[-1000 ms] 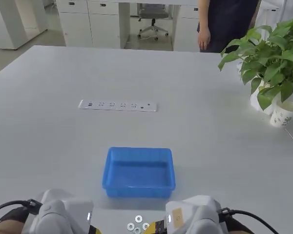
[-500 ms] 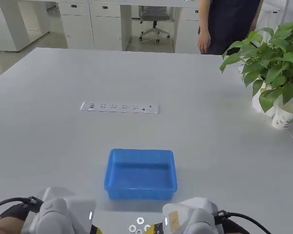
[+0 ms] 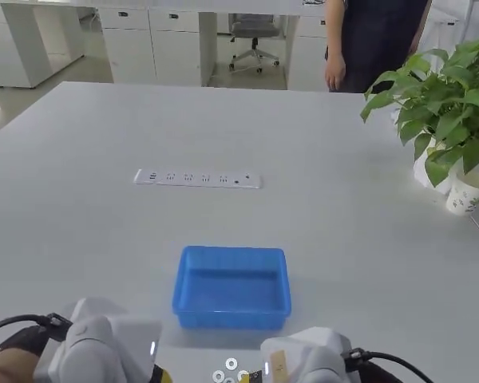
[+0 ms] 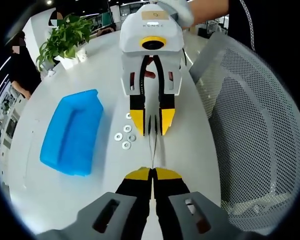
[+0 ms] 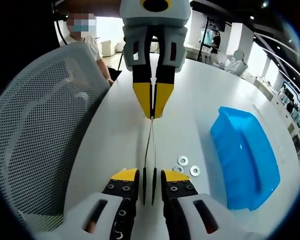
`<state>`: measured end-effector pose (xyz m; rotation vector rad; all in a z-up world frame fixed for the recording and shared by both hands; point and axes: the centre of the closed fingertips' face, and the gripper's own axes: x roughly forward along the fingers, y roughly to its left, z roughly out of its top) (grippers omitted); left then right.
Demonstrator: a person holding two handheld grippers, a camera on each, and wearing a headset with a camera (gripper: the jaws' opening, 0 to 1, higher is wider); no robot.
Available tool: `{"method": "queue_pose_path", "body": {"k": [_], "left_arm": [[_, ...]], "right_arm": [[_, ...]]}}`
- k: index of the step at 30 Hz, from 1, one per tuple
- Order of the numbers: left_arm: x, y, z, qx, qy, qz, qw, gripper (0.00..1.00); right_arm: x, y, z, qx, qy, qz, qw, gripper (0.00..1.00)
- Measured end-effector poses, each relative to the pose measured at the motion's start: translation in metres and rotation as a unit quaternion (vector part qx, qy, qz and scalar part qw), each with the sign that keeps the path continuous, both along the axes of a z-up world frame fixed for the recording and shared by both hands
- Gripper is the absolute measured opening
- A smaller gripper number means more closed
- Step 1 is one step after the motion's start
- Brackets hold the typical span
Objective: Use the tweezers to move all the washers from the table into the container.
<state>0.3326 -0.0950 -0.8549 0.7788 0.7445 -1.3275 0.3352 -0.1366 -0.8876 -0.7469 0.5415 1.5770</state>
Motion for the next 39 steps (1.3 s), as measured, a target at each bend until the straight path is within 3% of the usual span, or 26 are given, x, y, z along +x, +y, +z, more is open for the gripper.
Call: {"method": "queue_pose_path", "body": {"k": [11, 25, 28, 32, 39], "left_arm": [[-0.001, -0.006, 0.012, -0.003, -0.003, -0.006, 1.0000, 0.04], [0.000, -0.021, 0.036, -0.027, -0.011, -0.021, 0.9994, 0.04], [0.000, -0.023, 0.041, -0.040, -0.013, -0.021, 0.9989, 0.04], [0.001, -0.024, 0.042, -0.043, -0.018, -0.026, 0.9986, 0.05], [-0.001, -0.022, 0.040, -0.041, -0.014, -0.032, 0.9986, 0.09]], "right_arm": [[-0.001, -0.001, -0.001, -0.005, -0.002, 0.003, 1.0000, 0.16], [-0.002, -0.004, 0.002, -0.013, -0.004, 0.000, 0.9999, 0.12], [0.000, -0.005, 0.004, -0.009, -0.002, -0.008, 0.9999, 0.10], [0.000, -0.005, 0.006, -0.004, -0.003, -0.012, 0.9999, 0.09], [-0.001, -0.006, 0.008, -0.001, -0.004, -0.013, 0.9999, 0.08]]}}
